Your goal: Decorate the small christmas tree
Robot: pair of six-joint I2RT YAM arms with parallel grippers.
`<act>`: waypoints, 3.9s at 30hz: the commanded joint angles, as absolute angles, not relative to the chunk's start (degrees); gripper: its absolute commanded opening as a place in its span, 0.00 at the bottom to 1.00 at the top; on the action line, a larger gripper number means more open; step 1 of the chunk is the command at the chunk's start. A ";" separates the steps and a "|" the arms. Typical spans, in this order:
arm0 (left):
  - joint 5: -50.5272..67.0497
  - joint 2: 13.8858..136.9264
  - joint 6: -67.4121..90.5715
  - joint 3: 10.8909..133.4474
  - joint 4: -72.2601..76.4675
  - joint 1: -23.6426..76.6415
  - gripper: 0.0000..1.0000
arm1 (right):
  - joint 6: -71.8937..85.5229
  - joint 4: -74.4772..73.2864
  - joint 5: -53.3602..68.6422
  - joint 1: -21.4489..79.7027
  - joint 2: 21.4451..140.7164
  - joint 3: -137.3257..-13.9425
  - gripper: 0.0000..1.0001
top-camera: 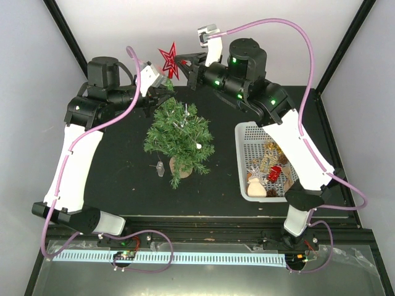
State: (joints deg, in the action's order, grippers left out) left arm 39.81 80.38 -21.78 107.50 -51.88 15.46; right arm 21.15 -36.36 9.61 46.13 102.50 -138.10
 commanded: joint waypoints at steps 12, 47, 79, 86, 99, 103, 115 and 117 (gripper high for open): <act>40.91 80.68 -22.30 108.72 -52.73 15.82 0.12 | 22.72 -34.38 11.42 45.85 104.21 -140.17 0.01; 40.45 80.33 -22.59 107.89 -52.91 15.82 0.12 | 15.00 -43.15 10.82 46.42 102.28 -139.97 0.01; 40.33 79.80 -22.50 107.23 -52.47 15.73 0.12 | 12.26 -38.45 8.02 48.34 99.89 -130.34 0.01; 40.43 79.89 -22.31 107.23 -52.38 15.73 0.12 | 11.34 -39.05 7.82 48.85 100.15 -130.35 0.01; 40.70 79.67 -22.93 107.32 -52.71 15.73 0.12 | 11.51 -39.18 6.63 48.87 99.94 -131.04 0.09; 40.72 79.50 -23.16 106.99 -52.83 15.73 0.12 | 11.55 -39.11 6.16 48.94 99.84 -131.04 0.15; 40.49 79.02 -23.29 106.38 -52.95 15.64 0.12 | 12.04 -39.29 6.73 48.90 99.07 -131.31 0.70; 40.39 78.74 -23.32 106.11 -52.96 15.60 0.13 | 12.27 -39.42 7.04 48.89 98.57 -131.05 0.74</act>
State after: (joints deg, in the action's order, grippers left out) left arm 40.12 79.81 -22.39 106.78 -52.07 15.46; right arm 12.25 -39.20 6.57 48.58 100.16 -131.00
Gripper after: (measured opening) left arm 0.124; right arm 0.704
